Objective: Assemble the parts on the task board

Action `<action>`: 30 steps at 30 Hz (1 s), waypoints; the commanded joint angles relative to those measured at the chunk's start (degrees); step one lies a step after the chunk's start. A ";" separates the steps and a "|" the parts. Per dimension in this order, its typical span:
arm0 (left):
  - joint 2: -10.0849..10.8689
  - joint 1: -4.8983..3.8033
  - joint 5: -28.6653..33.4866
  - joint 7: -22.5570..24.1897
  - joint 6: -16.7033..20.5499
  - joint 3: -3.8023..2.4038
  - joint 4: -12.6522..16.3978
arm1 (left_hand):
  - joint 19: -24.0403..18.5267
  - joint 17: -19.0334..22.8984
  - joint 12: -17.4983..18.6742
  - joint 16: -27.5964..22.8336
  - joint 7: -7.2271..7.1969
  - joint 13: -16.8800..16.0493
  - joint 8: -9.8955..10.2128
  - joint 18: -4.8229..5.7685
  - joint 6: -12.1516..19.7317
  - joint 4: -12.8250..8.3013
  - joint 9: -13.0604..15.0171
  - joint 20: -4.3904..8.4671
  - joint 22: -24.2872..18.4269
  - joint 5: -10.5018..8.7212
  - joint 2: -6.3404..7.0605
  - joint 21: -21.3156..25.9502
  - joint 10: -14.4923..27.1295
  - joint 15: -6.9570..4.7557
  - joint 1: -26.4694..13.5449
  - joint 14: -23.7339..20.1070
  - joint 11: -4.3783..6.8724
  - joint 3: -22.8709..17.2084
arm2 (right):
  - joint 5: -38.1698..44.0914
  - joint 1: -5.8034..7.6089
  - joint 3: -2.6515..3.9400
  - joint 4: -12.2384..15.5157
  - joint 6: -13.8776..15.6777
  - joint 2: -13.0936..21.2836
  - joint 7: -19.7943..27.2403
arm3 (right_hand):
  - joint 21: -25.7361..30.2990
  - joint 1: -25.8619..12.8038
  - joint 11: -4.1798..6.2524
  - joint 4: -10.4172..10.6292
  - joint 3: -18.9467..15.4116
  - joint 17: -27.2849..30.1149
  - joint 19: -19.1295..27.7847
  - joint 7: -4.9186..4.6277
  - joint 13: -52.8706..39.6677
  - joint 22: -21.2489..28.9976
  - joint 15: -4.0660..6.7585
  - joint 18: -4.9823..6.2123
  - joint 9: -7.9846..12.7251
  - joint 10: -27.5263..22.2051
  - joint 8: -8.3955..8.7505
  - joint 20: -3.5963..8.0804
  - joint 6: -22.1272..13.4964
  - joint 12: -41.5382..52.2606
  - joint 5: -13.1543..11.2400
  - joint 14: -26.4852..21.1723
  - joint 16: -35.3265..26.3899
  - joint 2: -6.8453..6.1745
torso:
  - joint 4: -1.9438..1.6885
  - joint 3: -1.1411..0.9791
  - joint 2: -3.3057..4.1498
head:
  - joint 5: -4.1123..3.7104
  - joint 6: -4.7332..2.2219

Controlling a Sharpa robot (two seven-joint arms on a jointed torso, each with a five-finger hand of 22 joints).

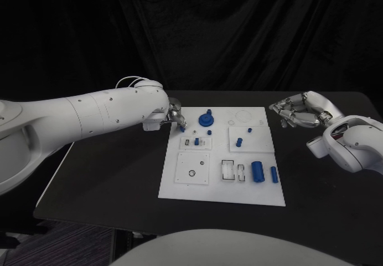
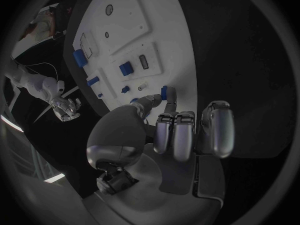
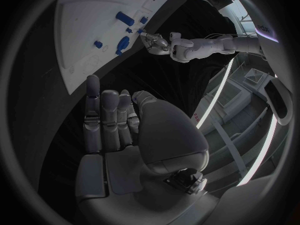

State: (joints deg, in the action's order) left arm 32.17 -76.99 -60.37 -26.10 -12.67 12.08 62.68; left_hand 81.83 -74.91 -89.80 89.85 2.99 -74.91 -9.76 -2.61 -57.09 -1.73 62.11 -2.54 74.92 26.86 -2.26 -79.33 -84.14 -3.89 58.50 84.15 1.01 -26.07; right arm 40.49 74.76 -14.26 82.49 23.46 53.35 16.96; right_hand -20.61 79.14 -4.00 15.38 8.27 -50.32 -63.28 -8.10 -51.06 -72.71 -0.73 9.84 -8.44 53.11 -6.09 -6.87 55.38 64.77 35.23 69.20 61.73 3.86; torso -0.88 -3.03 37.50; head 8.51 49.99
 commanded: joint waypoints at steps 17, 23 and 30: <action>6.34 0.14 6.71 -1.90 10.56 -0.02 9.17 | 0.53 -15.09 -0.20 0.15 -0.72 -15.09 -0.65 -0.73 -2.70 -3.87 -0.68 0.75 6.04 0.46 1.46 -0.16 -5.86 -0.88 -1.28 5.85 0.91 -5.29 | 0.22 -0.14 0.05 0.21 -0.38 0.77 -1.84 | 0.33 0.97 -0.01 -0.08 0.68 0.19 -0.23 -0.16 0.33 -0.16 0.18 0.51 0.06 -0.53 0.16 0.06 0.00 -0.50 0.51 -0.19 0.05 -0.09 | 0.04 0.02 -0.03 | -0.10 0.01; 9.06 0.13 7.28 -1.99 12.74 -0.02 13.72 | 0.47 -15.09 -0.20 0.15 -0.74 -15.09 -0.54 -0.77 -2.73 -3.94 -0.85 0.81 5.94 0.76 1.48 -0.01 -5.86 -0.93 -1.32 5.85 0.95 -5.61 | 0.22 -0.14 0.05 0.26 -0.41 0.85 -1.99 | 0.38 1.30 0.00 -0.30 1.04 0.23 -0.22 -0.13 0.48 -0.27 0.20 0.51 0.04 -0.61 0.10 0.07 0.10 -0.55 0.68 -0.23 0.04 -0.30 | 0.01 -0.01 -0.07 | -0.25 0.01; 11.07 0.15 7.44 -1.62 14.65 -0.01 17.22 | 0.54 -15.09 -0.20 0.15 -0.72 -15.09 -0.49 -0.74 -2.78 -3.87 -0.93 0.84 6.01 0.92 1.44 -0.07 -5.86 -0.95 -1.41 5.85 0.96 -5.77 | 0.22 -0.16 0.04 0.30 -0.51 1.03 -2.08 | 0.43 1.77 0.01 -0.64 1.61 0.29 -0.22 -0.15 0.74 -0.47 0.22 0.51 0.02 -0.76 0.05 0.10 0.18 -0.66 1.23 -0.27 0.03 -0.61 | -0.10 -0.03 -0.11 | -0.34 0.01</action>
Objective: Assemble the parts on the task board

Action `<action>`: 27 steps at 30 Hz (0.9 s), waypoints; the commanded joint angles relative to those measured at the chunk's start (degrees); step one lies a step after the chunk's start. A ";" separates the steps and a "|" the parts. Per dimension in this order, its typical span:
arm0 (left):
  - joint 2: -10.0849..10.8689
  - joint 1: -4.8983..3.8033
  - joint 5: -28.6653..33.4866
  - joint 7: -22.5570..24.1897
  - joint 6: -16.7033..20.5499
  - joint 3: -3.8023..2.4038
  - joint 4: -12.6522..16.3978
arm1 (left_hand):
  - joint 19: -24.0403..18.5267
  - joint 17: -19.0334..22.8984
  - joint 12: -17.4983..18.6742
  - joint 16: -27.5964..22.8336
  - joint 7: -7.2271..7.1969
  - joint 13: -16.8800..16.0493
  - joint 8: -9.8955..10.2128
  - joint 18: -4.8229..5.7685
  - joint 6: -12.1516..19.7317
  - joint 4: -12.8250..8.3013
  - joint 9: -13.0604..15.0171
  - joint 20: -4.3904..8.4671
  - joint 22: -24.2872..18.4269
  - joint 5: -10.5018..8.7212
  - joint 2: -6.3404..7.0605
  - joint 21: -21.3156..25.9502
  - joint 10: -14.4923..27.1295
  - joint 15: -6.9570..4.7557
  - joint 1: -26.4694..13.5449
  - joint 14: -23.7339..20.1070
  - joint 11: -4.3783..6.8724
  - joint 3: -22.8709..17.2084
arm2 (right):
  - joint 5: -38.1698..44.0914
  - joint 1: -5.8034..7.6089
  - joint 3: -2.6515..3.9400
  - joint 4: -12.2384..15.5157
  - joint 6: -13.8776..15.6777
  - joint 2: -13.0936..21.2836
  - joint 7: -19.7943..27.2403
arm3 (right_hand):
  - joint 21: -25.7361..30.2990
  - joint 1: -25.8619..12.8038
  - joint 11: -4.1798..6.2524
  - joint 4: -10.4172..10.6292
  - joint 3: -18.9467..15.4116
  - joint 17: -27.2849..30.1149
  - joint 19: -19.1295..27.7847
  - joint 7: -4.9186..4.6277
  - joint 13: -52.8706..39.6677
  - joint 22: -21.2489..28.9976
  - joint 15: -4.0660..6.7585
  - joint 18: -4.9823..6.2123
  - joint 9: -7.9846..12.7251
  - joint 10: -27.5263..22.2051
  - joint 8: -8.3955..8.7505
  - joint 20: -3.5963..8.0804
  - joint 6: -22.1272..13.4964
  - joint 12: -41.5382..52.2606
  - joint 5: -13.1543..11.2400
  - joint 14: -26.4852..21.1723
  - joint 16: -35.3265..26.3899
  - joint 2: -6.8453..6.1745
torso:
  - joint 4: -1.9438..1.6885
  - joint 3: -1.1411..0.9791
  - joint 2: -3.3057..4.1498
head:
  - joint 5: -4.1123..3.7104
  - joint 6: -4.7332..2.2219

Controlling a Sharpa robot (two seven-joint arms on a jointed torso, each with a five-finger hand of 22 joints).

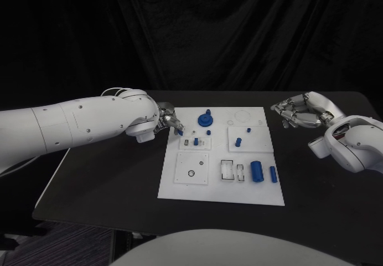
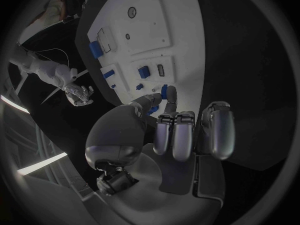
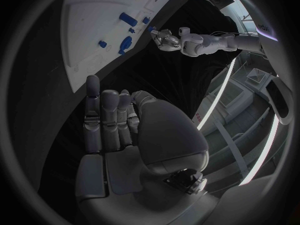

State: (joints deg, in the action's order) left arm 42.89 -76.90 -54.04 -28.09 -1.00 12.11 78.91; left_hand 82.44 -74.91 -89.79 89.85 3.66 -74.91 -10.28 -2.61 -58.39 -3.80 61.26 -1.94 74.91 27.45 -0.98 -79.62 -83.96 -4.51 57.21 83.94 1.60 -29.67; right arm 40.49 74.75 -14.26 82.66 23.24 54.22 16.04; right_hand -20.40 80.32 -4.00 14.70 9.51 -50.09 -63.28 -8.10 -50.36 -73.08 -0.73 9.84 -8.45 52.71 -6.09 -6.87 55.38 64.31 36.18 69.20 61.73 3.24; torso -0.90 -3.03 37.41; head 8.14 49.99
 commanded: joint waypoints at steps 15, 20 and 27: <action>0.29 0.23 1.15 0.87 2.57 -0.03 2.08 | -0.30 -15.09 -0.21 0.15 -1.35 -15.09 0.18 -0.86 -1.50 -1.58 -0.30 0.30 5.70 0.74 0.09 0.65 -6.04 -0.36 -0.40 6.06 0.35 -2.56 | 0.22 -0.22 0.04 0.21 -0.36 0.10 -0.98 | 0.26 0.90 0.00 -0.22 0.91 0.08 -0.22 -0.17 0.51 -0.31 0.22 0.50 0.01 -0.65 0.02 0.12 0.24 -0.43 0.94 -0.29 0.06 -0.29 | 0.04 0.03 0.04 | 0.28 0.01; 0.12 0.65 1.15 0.67 1.87 -0.03 2.09 | -0.33 -15.09 -0.21 0.15 -1.33 -15.09 0.23 -0.88 -1.47 -1.49 -0.35 0.30 5.67 0.78 0.06 0.70 -6.04 -0.35 -0.49 6.06 0.34 -2.62 | 0.22 -0.23 0.04 0.20 -0.28 0.09 -0.89 | 0.26 0.93 0.00 -0.25 0.97 0.09 -0.22 -0.17 0.63 -0.34 0.22 0.50 0.01 -0.77 0.02 0.12 0.24 -0.51 1.02 -0.29 0.06 -0.34 | 0.11 -0.01 0.06 | 0.36 0.01; 0.01 1.60 1.15 0.46 0.93 -0.03 2.02 | -0.42 -15.09 -0.21 0.15 -1.30 -15.09 0.29 -0.92 -1.46 -1.29 -0.43 0.30 5.55 0.78 -0.02 0.86 -6.04 -0.32 -0.69 6.06 0.30 -2.71 | 0.22 -0.23 0.04 0.21 -0.25 0.05 -0.88 | 0.27 0.96 0.00 -0.28 1.06 0.05 -0.22 -0.17 0.79 -0.38 0.22 0.50 0.00 -0.91 0.00 0.13 0.27 -0.63 1.14 -0.27 0.09 -0.38 | 0.06 -0.03 0.06 | 0.38 0.01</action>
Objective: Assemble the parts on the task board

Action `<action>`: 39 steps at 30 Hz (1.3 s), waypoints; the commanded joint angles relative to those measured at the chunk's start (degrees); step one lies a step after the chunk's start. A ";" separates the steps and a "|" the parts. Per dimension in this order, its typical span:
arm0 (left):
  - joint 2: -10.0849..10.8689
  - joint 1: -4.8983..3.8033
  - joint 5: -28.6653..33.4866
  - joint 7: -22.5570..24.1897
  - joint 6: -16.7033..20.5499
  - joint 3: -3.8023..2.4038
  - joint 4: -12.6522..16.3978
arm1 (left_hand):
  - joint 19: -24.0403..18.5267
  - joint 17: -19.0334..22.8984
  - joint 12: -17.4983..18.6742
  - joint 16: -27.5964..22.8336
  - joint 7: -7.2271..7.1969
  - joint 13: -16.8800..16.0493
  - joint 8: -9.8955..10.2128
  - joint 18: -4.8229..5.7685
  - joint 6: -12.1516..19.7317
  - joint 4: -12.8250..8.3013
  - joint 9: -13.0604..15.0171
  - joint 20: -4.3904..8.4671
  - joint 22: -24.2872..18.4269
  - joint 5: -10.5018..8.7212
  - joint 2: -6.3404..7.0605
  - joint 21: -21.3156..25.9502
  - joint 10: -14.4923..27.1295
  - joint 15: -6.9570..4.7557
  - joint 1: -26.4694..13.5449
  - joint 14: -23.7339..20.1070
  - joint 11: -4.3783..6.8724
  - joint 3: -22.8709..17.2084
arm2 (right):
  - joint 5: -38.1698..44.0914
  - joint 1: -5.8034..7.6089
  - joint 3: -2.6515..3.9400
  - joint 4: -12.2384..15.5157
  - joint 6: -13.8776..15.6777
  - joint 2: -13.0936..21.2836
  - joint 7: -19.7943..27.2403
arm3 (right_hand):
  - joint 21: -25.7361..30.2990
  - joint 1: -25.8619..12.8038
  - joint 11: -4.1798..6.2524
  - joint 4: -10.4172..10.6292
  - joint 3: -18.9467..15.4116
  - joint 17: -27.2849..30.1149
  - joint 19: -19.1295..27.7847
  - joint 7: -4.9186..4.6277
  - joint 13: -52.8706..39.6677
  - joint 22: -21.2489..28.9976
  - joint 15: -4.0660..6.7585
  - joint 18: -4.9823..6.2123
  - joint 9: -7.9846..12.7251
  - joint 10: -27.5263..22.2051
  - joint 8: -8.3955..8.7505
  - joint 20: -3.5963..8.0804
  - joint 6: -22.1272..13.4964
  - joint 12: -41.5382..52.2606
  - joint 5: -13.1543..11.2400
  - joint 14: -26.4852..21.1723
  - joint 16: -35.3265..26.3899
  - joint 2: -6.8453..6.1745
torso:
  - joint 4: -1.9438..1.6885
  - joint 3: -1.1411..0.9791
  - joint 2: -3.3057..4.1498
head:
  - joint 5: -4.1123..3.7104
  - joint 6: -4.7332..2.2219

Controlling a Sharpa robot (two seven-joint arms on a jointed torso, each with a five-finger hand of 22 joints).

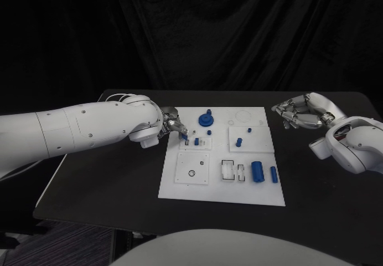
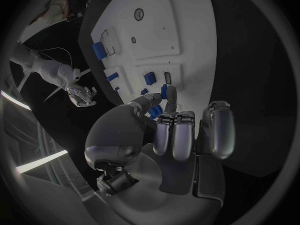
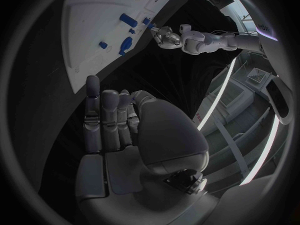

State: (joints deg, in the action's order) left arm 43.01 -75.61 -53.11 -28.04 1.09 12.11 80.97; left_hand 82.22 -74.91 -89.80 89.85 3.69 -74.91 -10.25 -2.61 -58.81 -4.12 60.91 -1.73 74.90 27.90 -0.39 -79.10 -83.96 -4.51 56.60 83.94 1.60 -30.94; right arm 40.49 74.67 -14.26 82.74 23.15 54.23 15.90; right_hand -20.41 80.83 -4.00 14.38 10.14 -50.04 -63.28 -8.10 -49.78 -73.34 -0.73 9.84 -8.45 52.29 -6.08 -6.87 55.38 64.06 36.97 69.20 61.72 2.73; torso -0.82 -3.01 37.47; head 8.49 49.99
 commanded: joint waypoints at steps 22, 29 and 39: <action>0.18 1.04 0.21 0.74 -1.13 -0.03 0.41 | -0.44 -15.09 -0.20 0.15 -1.26 -15.09 0.43 -1.02 -0.88 -0.70 -0.23 0.07 5.29 0.36 -0.76 0.71 -6.04 -0.28 -0.31 6.06 0.25 -1.66 | 0.22 -0.21 0.05 0.05 -0.31 0.08 -0.86 | 0.27 0.46 0.00 0.03 0.43 0.01 -0.23 -0.18 0.21 -0.12 0.22 0.50 0.01 -0.49 0.00 0.13 0.27 -0.38 0.34 -0.27 0.09 0.13 | -0.04 0.00 0.08 | 0.18 0.01; -0.02 1.13 0.21 1.09 -1.50 -0.03 0.36 | -0.57 -15.09 -0.20 0.15 -1.25 -15.09 0.47 -1.07 -0.83 -0.66 -0.25 0.06 5.14 0.35 -0.74 0.90 -6.04 -0.27 -0.37 6.06 0.23 -1.69 | 0.22 -0.22 0.05 0.04 -0.51 0.04 -1.06 | 0.28 0.49 -0.01 -0.01 0.57 0.04 -0.23 -0.18 0.54 -0.19 0.23 0.50 -0.01 -0.77 -0.03 0.13 0.33 -0.61 0.48 -0.27 0.09 0.05 | -0.09 0.01 0.05 | 0.16 0.01; -0.15 1.54 0.21 1.11 -2.23 -0.03 0.04 | -0.62 -15.09 -0.20 0.15 -1.24 -15.09 0.49 -1.09 -0.80 -0.64 -0.27 0.06 5.09 0.35 -0.73 0.97 -6.04 -0.26 -0.40 6.06 0.22 -1.70 | 0.22 -0.25 0.05 0.10 -0.70 0.06 -1.29 | 0.28 0.49 -0.02 -0.01 0.61 0.07 -0.23 -0.19 0.60 -0.21 0.22 0.49 0.00 -0.80 -0.03 0.13 0.31 -0.65 0.51 -0.29 0.07 0.02 | -0.05 0.01 0.08 | 0.36 0.01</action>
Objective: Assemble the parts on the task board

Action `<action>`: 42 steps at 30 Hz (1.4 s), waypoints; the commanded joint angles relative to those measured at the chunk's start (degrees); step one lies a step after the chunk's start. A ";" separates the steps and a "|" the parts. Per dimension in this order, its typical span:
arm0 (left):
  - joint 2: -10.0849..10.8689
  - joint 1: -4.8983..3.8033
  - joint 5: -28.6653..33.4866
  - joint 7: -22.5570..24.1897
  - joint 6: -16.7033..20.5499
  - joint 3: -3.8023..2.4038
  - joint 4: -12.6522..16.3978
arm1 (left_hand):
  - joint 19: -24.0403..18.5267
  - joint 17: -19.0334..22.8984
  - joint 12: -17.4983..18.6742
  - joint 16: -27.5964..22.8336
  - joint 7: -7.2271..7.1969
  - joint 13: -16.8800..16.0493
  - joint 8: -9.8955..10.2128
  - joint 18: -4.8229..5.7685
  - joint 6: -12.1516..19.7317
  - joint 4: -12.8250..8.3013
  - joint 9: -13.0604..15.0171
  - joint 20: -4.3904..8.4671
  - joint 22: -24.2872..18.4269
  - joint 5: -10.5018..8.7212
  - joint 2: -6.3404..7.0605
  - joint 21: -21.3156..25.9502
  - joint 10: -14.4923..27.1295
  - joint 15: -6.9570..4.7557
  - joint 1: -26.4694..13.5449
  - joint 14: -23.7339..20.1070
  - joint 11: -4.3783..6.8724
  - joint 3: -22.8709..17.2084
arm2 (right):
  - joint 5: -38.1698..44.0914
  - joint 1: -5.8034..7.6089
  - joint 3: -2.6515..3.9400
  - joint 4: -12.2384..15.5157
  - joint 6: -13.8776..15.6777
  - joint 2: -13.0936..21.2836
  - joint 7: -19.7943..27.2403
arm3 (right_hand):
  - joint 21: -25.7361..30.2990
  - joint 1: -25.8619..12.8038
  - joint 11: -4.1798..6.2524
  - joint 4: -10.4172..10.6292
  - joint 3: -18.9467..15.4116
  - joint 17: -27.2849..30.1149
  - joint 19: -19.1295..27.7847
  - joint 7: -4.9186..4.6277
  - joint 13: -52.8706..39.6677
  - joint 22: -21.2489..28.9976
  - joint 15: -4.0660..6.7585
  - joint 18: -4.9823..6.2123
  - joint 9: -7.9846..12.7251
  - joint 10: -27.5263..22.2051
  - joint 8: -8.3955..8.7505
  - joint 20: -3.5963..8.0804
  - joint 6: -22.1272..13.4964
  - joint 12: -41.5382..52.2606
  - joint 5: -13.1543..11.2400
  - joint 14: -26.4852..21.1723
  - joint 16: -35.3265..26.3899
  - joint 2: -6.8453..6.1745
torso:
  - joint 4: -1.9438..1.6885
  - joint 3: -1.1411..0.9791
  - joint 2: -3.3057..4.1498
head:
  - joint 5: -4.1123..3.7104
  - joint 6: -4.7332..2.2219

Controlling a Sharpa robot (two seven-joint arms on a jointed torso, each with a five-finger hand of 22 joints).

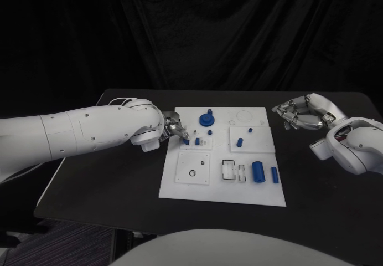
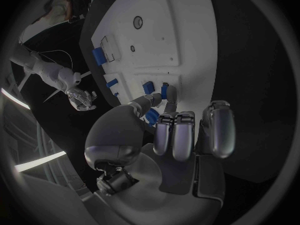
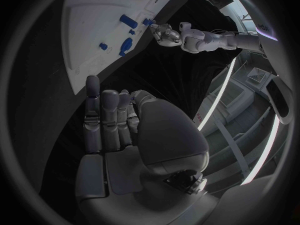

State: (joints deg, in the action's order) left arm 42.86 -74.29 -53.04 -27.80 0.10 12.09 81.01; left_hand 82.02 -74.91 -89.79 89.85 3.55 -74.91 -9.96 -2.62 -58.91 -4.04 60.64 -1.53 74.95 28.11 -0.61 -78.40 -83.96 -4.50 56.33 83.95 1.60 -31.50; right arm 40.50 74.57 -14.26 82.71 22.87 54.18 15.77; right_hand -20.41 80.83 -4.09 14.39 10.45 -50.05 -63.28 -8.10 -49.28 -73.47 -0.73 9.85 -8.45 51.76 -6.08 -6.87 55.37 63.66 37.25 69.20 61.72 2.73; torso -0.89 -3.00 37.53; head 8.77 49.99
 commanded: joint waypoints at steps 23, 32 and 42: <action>-0.38 0.92 0.15 1.06 -2.49 -0.02 -0.31 | -1.08 -15.09 -0.21 0.15 -0.93 -15.09 0.61 -1.31 -0.04 0.28 -0.23 -0.40 4.37 -4.11 -0.63 1.39 -6.04 0.01 -0.81 6.05 -0.03 -0.72 | 0.22 -0.16 0.05 0.16 -0.68 0.14 -1.49 | 0.28 0.50 0.06 -0.03 0.36 0.07 -0.24 -0.20 0.15 -0.11 0.22 0.49 0.01 -0.30 0.00 0.13 0.27 -0.28 0.27 -0.29 0.08 -0.03 | 0.04 -0.03 0.00 | 0.20 0.01; -0.57 1.11 0.18 1.81 -3.28 -0.02 -0.68 | -1.16 -15.09 -0.21 0.15 -0.63 -15.09 1.71 -1.38 0.33 6.50 -1.83 -0.77 4.33 -17.39 -0.85 2.07 -6.04 0.35 -3.30 6.05 -0.39 7.12 | 0.22 -0.16 0.05 0.11 -0.87 0.14 -1.69 | 0.29 0.51 0.06 -0.04 0.41 0.10 -0.24 -0.21 0.24 -0.13 0.22 0.49 0.02 -0.37 0.02 0.14 0.24 -0.34 0.28 -0.30 0.06 -0.04 | 0.06 -0.02 -0.05 | 0.16 0.01; -0.62 1.21 0.16 0.52 -4.33 -0.02 -1.31 | -1.30 -15.09 -0.21 0.15 -0.34 -15.09 2.57 -1.50 -0.15 10.40 -3.72 -0.94 4.24 -20.79 -0.66 2.72 -6.04 0.58 -4.19 6.05 -0.67 12.99 | 0.22 -0.19 0.05 0.03 -1.29 0.06 -1.95 | 0.29 0.54 0.06 -0.08 0.49 0.12 -0.24 -0.21 0.23 -0.16 0.22 0.49 0.02 -0.33 0.02 0.14 0.22 -0.33 0.31 -0.31 0.05 -0.06 | 0.05 -0.04 -0.03 | 0.13 0.01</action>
State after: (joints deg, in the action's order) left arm 42.34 -73.34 -53.03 -27.03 -2.48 11.96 79.79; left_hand 80.79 -74.91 -89.80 89.85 3.05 -74.91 -7.74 -3.54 -58.99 6.28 56.97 -2.35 74.92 7.52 -1.17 -75.85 -83.94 -4.29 52.67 84.16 1.20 -18.77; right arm 40.50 74.53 -14.26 82.71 22.17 54.23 14.98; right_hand -20.41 80.83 -4.09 14.22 10.62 -50.00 -63.28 -8.10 -49.10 -73.58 -0.73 9.85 -8.46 51.78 -6.08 -6.87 55.38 63.67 37.25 69.20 61.72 2.73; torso -0.82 -3.02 37.50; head 8.87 49.99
